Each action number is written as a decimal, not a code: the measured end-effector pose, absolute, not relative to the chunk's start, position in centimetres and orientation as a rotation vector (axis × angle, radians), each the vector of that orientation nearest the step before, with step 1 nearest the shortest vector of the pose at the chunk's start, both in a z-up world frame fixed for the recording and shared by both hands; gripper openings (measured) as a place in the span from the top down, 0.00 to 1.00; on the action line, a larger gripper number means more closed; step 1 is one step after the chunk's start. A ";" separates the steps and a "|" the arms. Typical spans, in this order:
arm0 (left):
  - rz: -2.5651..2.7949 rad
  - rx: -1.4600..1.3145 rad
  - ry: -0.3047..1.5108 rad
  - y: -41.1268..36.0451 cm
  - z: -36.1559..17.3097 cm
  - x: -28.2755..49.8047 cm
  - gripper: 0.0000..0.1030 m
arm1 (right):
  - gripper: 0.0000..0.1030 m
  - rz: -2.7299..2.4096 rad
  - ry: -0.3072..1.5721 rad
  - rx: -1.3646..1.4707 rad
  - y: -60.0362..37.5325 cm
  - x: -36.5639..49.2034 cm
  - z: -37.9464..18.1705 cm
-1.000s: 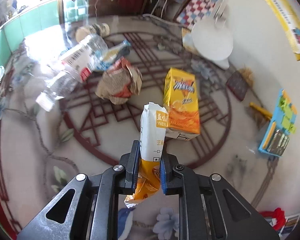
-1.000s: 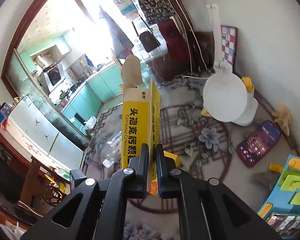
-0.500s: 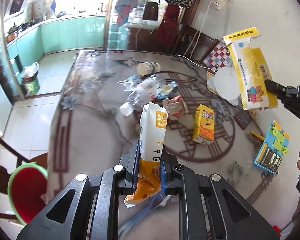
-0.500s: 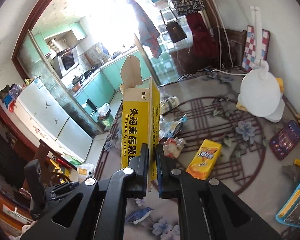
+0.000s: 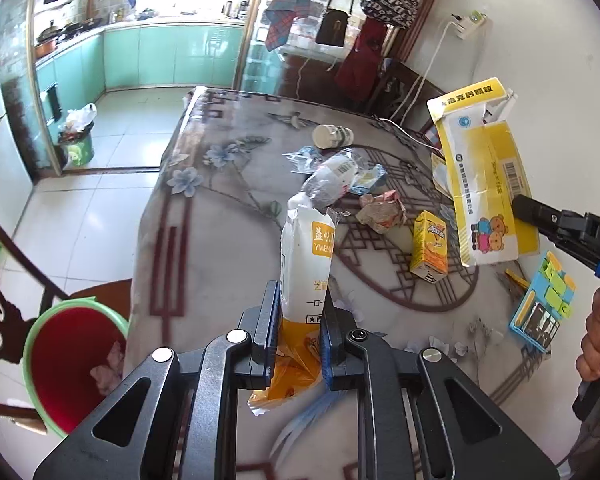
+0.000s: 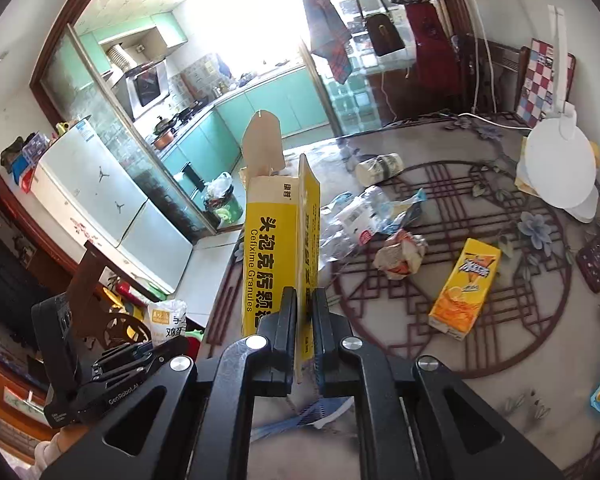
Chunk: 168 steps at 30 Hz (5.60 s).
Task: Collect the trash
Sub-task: 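Carry the wrapper and yellow box to the red bin and open both tools, then move both tools back to the table and reach the right tool toward the yellow iced-tea carton, then grasp the yellow iced-tea carton with the right tool while the left tool grasps crumpled red-white paper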
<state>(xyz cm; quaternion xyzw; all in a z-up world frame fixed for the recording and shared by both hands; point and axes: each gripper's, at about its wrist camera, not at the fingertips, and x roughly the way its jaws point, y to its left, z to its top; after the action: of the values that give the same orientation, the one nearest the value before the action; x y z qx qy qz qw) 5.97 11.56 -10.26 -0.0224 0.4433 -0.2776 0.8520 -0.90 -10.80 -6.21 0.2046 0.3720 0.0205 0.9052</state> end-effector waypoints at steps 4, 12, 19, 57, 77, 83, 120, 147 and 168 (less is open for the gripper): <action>-0.550 -0.076 0.937 13.9 -10.5 6.2 0.84 | 0.94 0.082 0.784 0.403 -8.5 -0.1 -6.5; -0.468 -0.116 0.922 19.1 -10.7 6.6 0.84 | 0.94 0.161 0.826 0.361 -3.5 2.2 -7.2; -0.356 -0.153 0.944 24.3 -12.2 7.1 0.84 | 0.94 0.253 0.863 0.319 1.9 3.9 -8.1; -0.076 -0.252 1.066 36.1 -18.3 8.7 0.83 | 0.94 0.518 1.163 0.092 20.1 11.1 -19.3; -0.071 -0.251 1.063 36.0 -18.1 10.5 0.59 | 0.91 0.553 1.133 0.085 21.5 12.3 -19.2; -0.024 -0.213 1.013 35.4 -17.0 9.4 0.17 | 0.89 0.546 1.130 0.130 20.8 12.5 -19.3; -0.495 -0.053 0.809 1.9 -4.5 3.4 0.16 | 0.21 -0.135 0.947 0.263 -28.3 1.2 -13.6; -0.557 0.158 0.943 -12.1 -14.2 10.2 0.17 | 0.29 -0.237 0.975 0.458 -32.8 3.1 -19.8; -0.522 0.229 1.052 -17.3 -21.4 15.6 0.33 | 0.28 -0.317 0.940 0.505 -36.5 -1.3 -17.2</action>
<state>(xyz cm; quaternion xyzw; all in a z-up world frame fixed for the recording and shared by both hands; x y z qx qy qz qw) 15.64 -17.32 -21.37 0.1078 0.4953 -0.2455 0.8263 -1.31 -36.48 -17.17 0.2396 0.4463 -0.1502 0.8490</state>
